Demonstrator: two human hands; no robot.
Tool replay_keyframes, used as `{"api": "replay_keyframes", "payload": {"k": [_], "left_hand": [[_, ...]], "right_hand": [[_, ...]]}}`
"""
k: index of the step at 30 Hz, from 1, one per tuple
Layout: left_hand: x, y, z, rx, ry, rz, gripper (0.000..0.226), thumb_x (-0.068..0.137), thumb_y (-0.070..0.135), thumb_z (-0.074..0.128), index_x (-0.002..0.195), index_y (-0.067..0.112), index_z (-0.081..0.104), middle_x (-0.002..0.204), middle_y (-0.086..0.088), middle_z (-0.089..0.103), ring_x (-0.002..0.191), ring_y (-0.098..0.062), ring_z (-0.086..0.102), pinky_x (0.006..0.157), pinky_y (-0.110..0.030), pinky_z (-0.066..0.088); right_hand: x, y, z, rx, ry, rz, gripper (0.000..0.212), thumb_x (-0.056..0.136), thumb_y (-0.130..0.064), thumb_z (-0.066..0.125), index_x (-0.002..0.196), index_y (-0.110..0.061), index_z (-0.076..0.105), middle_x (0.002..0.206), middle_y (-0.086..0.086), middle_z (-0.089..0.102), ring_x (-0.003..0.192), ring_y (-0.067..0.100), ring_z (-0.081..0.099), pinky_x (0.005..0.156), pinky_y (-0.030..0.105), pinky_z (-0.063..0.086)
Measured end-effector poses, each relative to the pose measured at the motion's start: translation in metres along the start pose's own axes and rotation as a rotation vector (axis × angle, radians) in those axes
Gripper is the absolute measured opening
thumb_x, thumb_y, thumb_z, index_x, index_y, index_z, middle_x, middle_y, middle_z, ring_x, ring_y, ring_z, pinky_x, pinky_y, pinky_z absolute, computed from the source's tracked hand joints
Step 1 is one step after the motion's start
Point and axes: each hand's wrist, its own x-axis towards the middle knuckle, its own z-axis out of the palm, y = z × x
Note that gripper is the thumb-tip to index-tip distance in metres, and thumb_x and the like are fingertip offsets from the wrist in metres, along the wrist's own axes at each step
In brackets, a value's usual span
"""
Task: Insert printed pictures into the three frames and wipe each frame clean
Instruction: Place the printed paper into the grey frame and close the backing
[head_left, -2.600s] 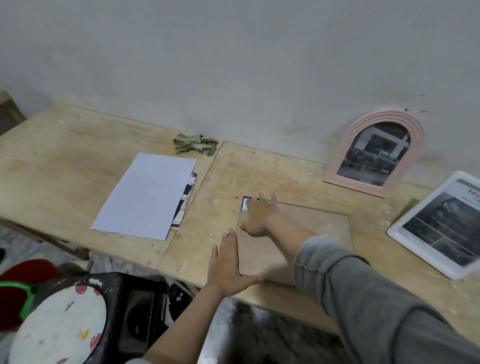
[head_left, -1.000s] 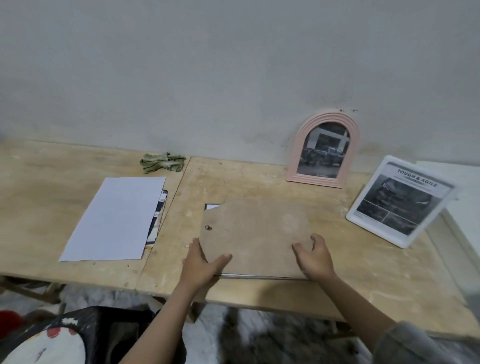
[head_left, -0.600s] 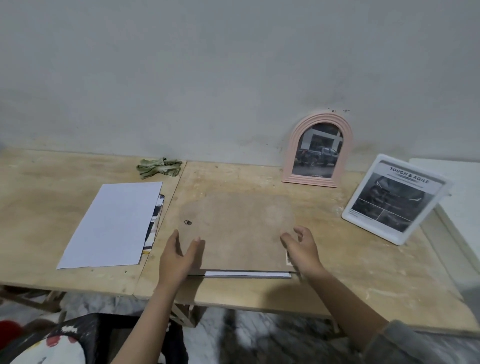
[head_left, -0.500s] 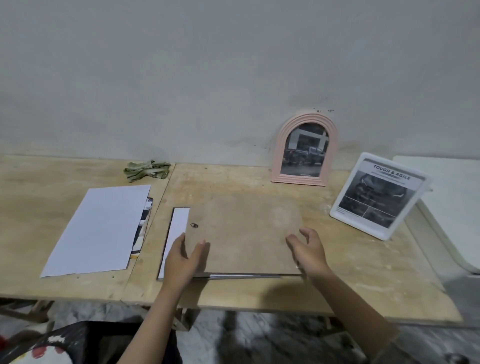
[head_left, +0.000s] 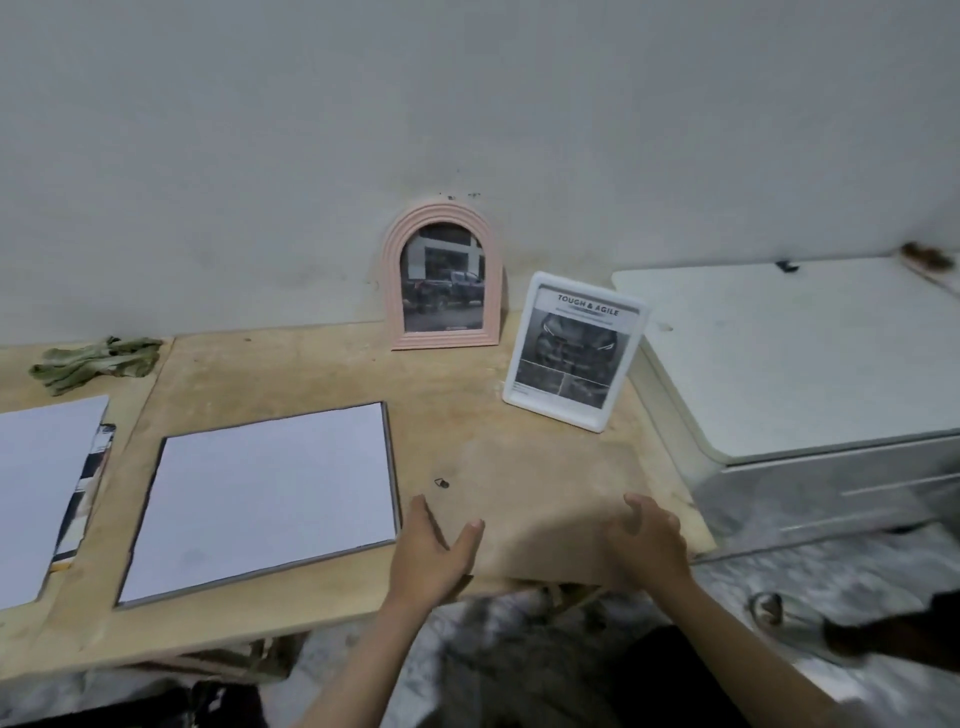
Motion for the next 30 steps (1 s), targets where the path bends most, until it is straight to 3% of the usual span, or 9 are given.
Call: {"api": "replay_keyframes", "payload": {"k": [3,6,8,12,16,19,22,24,30], "left_hand": [[0.001,-0.003,0.02,0.062,-0.034,0.016,0.078,0.079,0.061,0.059,0.129,0.005,0.036,0.122,-0.005,0.052,0.117,-0.027,0.049,0.089,-0.032,0.047],[0.007,-0.013,0.04,0.244,-0.105,0.031,0.091,0.087,0.063,0.042,0.146,-0.001,0.015,0.156,-0.024,0.009,0.145,-0.037,0.008,0.117,-0.048,0.017],[0.005,-0.012,0.05,0.415,-0.123,0.071,0.092,0.088,0.067,0.025,0.151,0.003,0.003,0.158,-0.018,-0.012,0.146,-0.031,-0.012,0.117,-0.047,0.004],[0.003,-0.015,0.062,0.583,-0.066,0.091,0.108,0.066,0.073,-0.004,0.15,0.005,-0.008,0.157,-0.017,-0.018,0.145,-0.032,-0.016,0.117,-0.047,0.003],[0.006,-0.016,0.06,0.573,-0.093,0.09,0.098,0.082,0.071,0.017,0.15,0.006,-0.009,0.156,-0.016,-0.02,0.145,-0.031,-0.017,0.117,-0.047,0.002],[0.009,-0.017,0.053,0.463,-0.101,0.107,0.081,0.094,0.051,0.04,0.151,0.005,0.004,0.158,-0.016,-0.011,0.146,-0.03,-0.011,0.117,-0.046,0.006],[0.011,-0.021,0.034,0.286,0.011,0.168,0.055,0.092,0.043,0.046,0.133,0.007,0.037,0.149,-0.016,0.032,0.141,-0.032,0.025,0.113,-0.046,0.027],[0.014,-0.025,0.013,0.231,0.091,0.155,0.043,0.09,0.042,0.042,0.118,0.01,0.046,0.131,-0.013,0.049,0.127,-0.03,0.043,0.104,-0.049,0.038],[0.032,-0.059,-0.07,0.154,0.316,0.027,0.067,0.088,0.038,0.05,0.139,-0.004,0.038,0.14,-0.019,0.047,0.13,-0.034,0.045,0.108,-0.041,0.034]], "right_hand": [[0.011,0.013,0.0,-0.151,-0.026,-0.028,0.069,0.081,-0.052,0.059,0.139,-0.024,0.035,0.143,0.016,0.031,0.127,0.037,0.035,0.103,0.046,0.033],[0.016,0.02,0.01,-0.274,-0.148,-0.052,0.083,0.084,-0.059,0.051,0.149,-0.023,0.011,0.154,0.021,-0.002,0.14,0.041,0.009,0.109,0.052,0.02],[0.015,0.025,0.019,-0.364,-0.191,-0.081,0.092,0.084,-0.064,0.046,0.15,-0.022,-0.003,0.152,0.024,-0.018,0.141,0.043,-0.003,0.11,0.056,0.016],[0.014,0.03,0.029,-0.448,-0.177,-0.136,0.094,0.083,-0.064,0.04,0.149,-0.019,-0.011,0.152,0.024,-0.02,0.14,0.044,-0.01,0.11,0.061,0.013],[0.016,0.028,0.031,-0.422,-0.202,-0.128,0.091,0.086,-0.055,0.041,0.148,-0.016,-0.013,0.15,0.024,-0.026,0.139,0.044,-0.019,0.111,0.06,0.009],[0.015,0.013,0.035,-0.366,-0.181,-0.157,0.084,0.089,-0.049,0.044,0.149,-0.013,-0.003,0.152,0.026,-0.02,0.14,0.043,-0.016,0.111,0.057,0.014],[0.009,-0.012,0.046,-0.394,-0.061,-0.316,0.075,0.08,-0.042,0.054,0.141,-0.002,0.035,0.147,0.037,0.019,0.137,0.05,0.02,0.101,0.059,0.034],[0.003,-0.033,0.061,-0.358,-0.114,-0.412,0.073,0.084,-0.037,0.054,0.144,-0.003,0.03,0.149,0.035,0.017,0.14,0.048,0.013,0.108,0.057,0.026],[-0.015,-0.117,0.116,-0.234,-0.249,-0.555,0.07,0.092,-0.035,0.046,0.149,-0.015,0.012,0.158,0.015,0.001,0.145,0.03,-0.001,0.116,0.047,0.004]]}}
